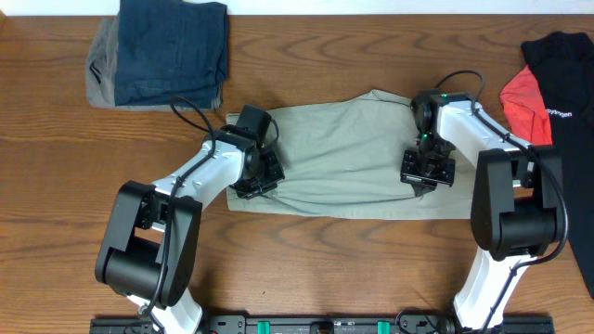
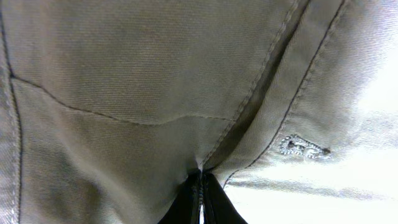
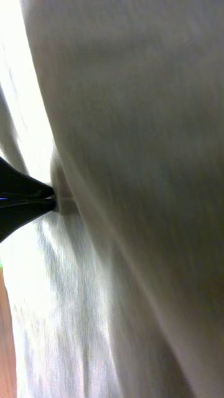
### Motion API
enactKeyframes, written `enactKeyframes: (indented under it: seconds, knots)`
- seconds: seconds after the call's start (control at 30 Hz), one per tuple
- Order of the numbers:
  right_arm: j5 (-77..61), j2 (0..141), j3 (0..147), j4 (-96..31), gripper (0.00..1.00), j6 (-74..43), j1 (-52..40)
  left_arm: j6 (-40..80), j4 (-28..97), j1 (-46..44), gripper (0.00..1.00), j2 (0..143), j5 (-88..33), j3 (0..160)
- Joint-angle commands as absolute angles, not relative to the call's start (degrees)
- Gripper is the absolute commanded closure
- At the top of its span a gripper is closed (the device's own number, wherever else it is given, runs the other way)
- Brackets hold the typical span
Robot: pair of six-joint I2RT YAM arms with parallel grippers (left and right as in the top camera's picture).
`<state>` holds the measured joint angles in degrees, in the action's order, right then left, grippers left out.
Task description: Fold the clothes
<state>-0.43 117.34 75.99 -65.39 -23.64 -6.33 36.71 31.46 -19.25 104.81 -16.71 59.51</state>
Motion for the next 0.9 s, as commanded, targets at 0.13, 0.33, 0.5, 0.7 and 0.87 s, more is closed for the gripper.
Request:
enactKeyframes:
  seconds: [0.13,0.33,0.5,0.7,0.87]
  knots:
    - [6.26,118.24,73.95,-64.45,0.99,-23.62,-4.01,35.44,32.97,-17.54,0.94,107.04,-9.3,58.83]
    - [10.28,118.24,70.96,-61.34,0.99,-26.33,-0.82,37.19,36.1,-15.81,0.94,107.04,-3.64,58.83]
    - [10.31,118.24,71.07,-60.93,0.99,-26.09,4.21,37.12,38.7,-12.43,0.94,107.0,0.05,58.83]
    - [10.33,118.15,73.87,-64.23,0.99,-26.06,8.86,37.1,40.34,-8.19,0.94,105.8,0.93,58.85]
    - [10.31,116.62,77.56,-67.29,0.99,-25.15,10.02,36.38,41.17,-7.4,0.94,101.84,0.89,58.85]
